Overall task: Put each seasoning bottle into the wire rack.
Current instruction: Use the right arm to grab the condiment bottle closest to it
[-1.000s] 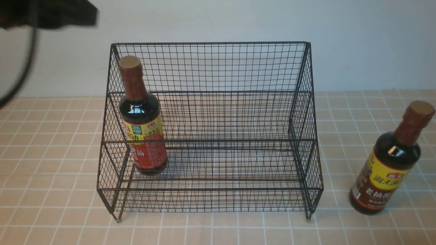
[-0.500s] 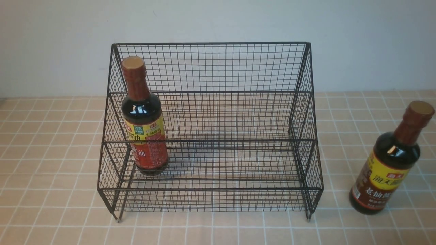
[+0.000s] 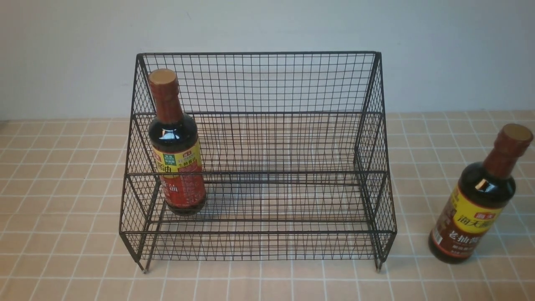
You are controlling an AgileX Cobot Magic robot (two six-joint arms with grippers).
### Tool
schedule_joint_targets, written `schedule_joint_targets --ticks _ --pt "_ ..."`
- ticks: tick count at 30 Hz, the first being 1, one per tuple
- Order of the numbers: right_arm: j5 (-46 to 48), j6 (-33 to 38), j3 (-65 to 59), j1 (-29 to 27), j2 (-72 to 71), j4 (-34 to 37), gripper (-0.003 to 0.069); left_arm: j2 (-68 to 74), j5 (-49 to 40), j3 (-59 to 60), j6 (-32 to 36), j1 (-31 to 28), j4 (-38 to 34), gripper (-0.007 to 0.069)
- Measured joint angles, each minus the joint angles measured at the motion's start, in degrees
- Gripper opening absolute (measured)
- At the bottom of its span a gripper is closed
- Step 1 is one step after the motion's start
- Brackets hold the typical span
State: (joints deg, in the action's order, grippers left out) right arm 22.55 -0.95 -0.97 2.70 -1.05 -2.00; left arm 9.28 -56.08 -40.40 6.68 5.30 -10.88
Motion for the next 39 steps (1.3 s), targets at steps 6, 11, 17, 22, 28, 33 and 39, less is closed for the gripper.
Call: schedule_joint_targets --ticks 6,11,17,22,28,33,39 --pt "0.0 0.0 0.0 0.0 0.0 0.0 -0.0014 -0.2 6.2 7.7 0.1 0.0 2.9 -0.0007" --pt "0.0 0.0 0.0 0.0 0.0 0.0 -0.0014 -1.0 18.7 17.3 0.0 0.0 5.9 -0.0007" --pt "0.0 0.0 0.0 0.0 0.0 0.0 -0.0014 -7.3 34.0 31.3 0.0 -1.6 8.0 -0.0007" --pt "0.0 0.0 0.0 0.0 0.0 0.0 -0.0014 -9.8 38.6 39.9 0.0 -2.4 8.3 -0.0007" --pt "0.0 0.0 0.0 0.0 0.0 0.0 -0.0014 -9.9 36.2 42.0 0.0 -2.4 8.5 -0.0007" --pt "0.0 0.0 0.0 0.0 0.0 0.0 -0.0014 -9.9 35.0 42.0 0.0 -2.4 8.5 -0.0007" --pt "0.0 0.0 0.0 0.0 0.0 0.0 -0.0014 -9.9 35.0 42.0 0.0 -2.4 8.5 -0.0007"
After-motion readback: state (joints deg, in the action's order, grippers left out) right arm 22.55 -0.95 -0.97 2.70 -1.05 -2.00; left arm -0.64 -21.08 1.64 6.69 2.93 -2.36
